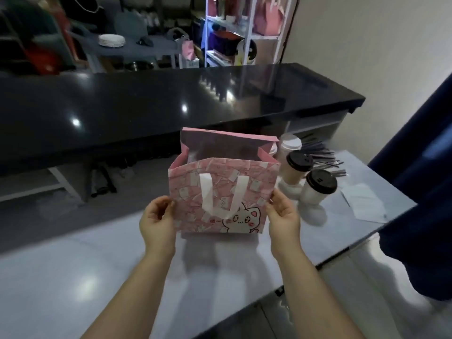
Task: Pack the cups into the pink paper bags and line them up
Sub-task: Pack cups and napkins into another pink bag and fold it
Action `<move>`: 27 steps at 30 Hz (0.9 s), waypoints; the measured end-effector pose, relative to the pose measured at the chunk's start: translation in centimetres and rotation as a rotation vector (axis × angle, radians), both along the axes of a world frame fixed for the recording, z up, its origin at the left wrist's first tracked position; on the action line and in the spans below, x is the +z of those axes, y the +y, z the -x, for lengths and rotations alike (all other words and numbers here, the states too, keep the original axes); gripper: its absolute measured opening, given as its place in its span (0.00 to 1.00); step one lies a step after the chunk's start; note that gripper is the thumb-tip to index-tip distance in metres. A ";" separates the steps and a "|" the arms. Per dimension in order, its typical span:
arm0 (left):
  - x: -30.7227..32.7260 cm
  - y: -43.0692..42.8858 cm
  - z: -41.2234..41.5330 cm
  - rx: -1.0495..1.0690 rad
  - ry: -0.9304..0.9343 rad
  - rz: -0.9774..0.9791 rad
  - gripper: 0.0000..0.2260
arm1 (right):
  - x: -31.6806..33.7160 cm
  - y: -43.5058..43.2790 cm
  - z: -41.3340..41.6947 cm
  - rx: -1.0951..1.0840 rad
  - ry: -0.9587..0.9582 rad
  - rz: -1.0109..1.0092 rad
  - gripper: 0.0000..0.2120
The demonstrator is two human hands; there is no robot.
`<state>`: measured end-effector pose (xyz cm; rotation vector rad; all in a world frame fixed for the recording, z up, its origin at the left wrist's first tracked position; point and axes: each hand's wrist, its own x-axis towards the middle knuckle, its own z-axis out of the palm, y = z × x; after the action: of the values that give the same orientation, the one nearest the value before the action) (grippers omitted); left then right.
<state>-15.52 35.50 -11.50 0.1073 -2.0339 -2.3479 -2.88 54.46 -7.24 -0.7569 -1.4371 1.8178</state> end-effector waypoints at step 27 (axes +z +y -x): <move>-2.7 4.2 -17.3 0.094 -0.186 0.399 0.21 | -4.3 8.2 -6.2 0.631 -0.345 -0.219 0.29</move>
<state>1.76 39.69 -14.25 0.4103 -2.4761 -1.8960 3.33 62.62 -11.56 -0.5550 -2.2555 1.9857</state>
